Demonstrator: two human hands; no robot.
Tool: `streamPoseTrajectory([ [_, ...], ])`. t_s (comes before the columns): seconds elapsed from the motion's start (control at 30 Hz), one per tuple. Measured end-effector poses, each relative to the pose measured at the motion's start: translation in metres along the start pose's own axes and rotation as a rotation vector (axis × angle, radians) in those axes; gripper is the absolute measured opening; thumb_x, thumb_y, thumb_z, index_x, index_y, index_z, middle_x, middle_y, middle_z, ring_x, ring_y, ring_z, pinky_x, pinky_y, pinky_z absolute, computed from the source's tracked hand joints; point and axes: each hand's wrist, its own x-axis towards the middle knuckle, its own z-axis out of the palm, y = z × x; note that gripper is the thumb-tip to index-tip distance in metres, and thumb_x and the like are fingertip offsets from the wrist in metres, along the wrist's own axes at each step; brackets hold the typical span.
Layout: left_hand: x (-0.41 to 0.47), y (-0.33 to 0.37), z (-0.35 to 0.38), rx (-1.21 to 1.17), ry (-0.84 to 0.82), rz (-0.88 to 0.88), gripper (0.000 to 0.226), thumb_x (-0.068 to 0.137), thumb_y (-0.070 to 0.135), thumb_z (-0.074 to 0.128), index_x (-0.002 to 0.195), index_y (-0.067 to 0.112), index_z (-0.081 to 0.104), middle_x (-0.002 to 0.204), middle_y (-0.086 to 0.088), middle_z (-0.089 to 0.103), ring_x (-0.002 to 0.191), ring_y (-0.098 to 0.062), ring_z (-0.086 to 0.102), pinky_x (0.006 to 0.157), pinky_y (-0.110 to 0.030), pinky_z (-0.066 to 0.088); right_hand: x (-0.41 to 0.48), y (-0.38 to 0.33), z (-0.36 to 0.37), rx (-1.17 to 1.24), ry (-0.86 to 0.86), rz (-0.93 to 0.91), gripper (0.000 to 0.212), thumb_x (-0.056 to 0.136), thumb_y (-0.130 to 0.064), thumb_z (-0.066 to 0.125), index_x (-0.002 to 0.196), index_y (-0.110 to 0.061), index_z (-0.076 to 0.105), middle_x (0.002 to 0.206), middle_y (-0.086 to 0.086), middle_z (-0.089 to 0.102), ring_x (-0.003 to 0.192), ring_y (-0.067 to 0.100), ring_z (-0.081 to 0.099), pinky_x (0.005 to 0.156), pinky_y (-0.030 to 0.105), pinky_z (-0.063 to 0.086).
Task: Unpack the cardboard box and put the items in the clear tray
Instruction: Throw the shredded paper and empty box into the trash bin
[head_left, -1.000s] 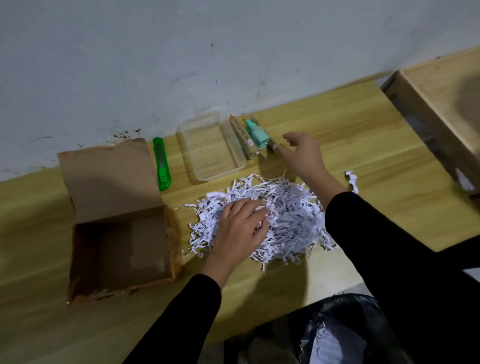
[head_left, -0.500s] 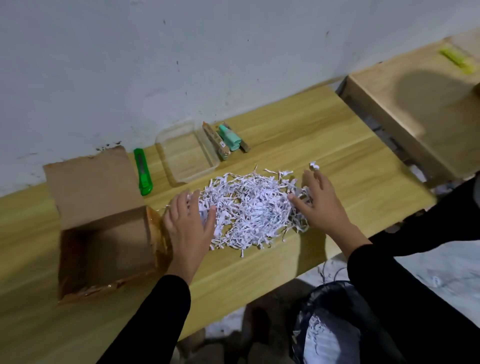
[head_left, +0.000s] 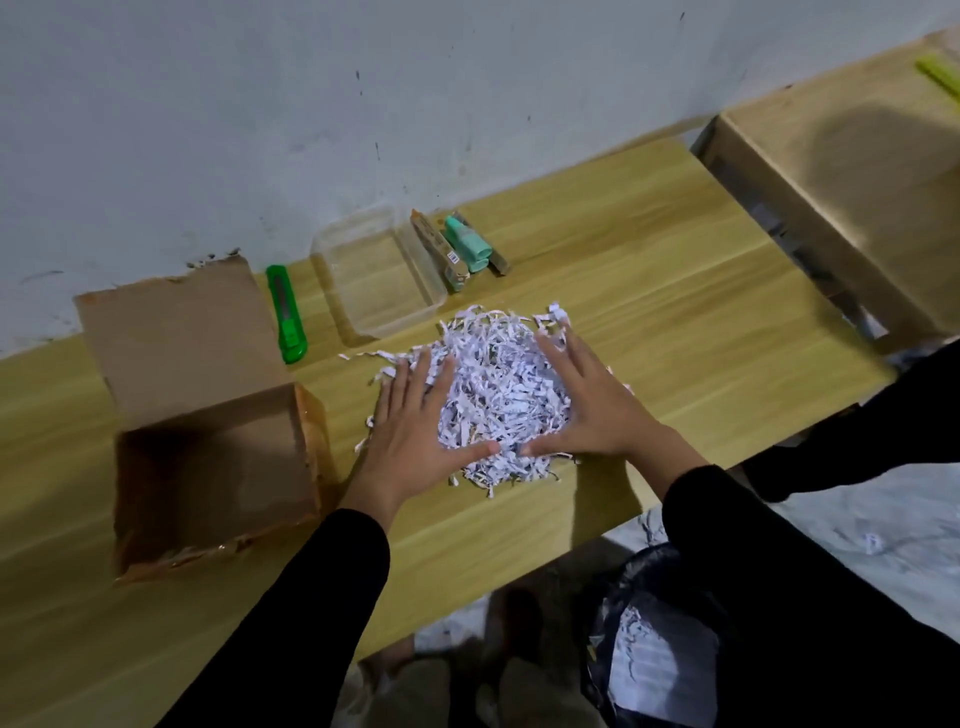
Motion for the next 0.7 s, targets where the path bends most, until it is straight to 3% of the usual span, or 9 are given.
streamPoseTrajectory([
  [0.1,0.017,0.003,-0.004,0.048,-0.078,0.103,0.108,0.065,0.087,0.038,0.146,0.036,-0.012,0.157,0.005,-0.017,0.145,-0.019,-0.014,0.116,-0.039,-0.006,0.019,-0.005,0.001,-0.129,-0.069,-0.098,0.121,0.061,-0.057,0.076,0.147,-0.031,-0.006,0.159,0.008,0.002,0.146,0.028,0.003,0.114,0.046,0.020],
  [0.17,0.024,0.005,-0.003,0.080,-0.070,0.128,0.092,0.078,0.074,0.044,0.149,0.027,0.009,0.159,0.003,-0.005,0.146,-0.021,-0.003,0.117,-0.039,0.002,0.029,-0.008,0.005,-0.197,-0.039,-0.186,0.108,0.070,-0.048,0.073,0.148,-0.022,0.003,0.148,0.013,0.028,0.139,0.030,0.019,0.111,0.044,0.027],
  [0.27,0.023,0.006,0.003,0.104,0.016,0.158,0.059,0.087,0.049,0.053,0.130,0.009,0.046,0.155,-0.005,0.022,0.140,-0.027,0.018,0.112,-0.045,0.020,0.030,-0.012,0.012,-0.202,0.020,-0.239,0.089,0.071,-0.025,0.069,0.145,-0.016,0.022,0.131,0.013,0.044,0.125,0.030,0.034,0.102,0.040,0.035],
  [0.37,0.012,0.009,0.011,0.101,0.116,0.195,0.045,0.070,0.027,0.065,0.109,0.003,0.059,0.133,-0.014,0.052,0.114,-0.028,0.036,0.091,-0.046,0.047,0.022,-0.013,0.024,-0.171,0.075,-0.226,0.076,0.067,-0.011,0.066,0.138,-0.013,0.037,0.131,0.014,0.048,0.114,0.034,0.041,0.095,0.046,0.041],
  [0.47,0.003,0.019,0.017,0.095,0.104,0.158,0.043,0.057,0.005,0.074,0.098,0.000,0.061,0.116,-0.019,0.060,0.099,-0.036,0.051,0.072,-0.042,0.052,0.012,-0.021,0.034,-0.139,0.114,-0.153,0.068,0.068,-0.003,0.061,0.133,-0.008,0.043,0.125,0.017,0.051,0.103,0.036,0.044,0.089,0.046,0.043],
  [0.6,0.004,0.033,0.005,0.104,-0.003,0.087,0.039,0.083,0.003,0.052,0.121,0.002,0.050,0.130,-0.017,0.046,0.113,-0.038,0.049,0.087,-0.046,0.042,0.010,-0.036,0.033,-0.109,0.114,-0.067,0.051,0.066,0.003,0.055,0.116,0.001,0.052,0.109,0.024,0.055,0.095,0.040,0.052,0.079,0.039,0.040],
  [0.7,0.003,0.035,-0.007,0.102,-0.094,0.103,0.041,0.088,0.008,0.045,0.128,0.005,0.044,0.134,-0.014,0.041,0.115,-0.035,0.048,0.091,-0.046,0.041,0.003,-0.048,0.024,-0.044,0.096,0.018,0.039,0.067,0.002,0.058,0.105,0.004,0.054,0.100,0.027,0.056,0.092,0.040,0.055,0.072,0.038,0.042],
])
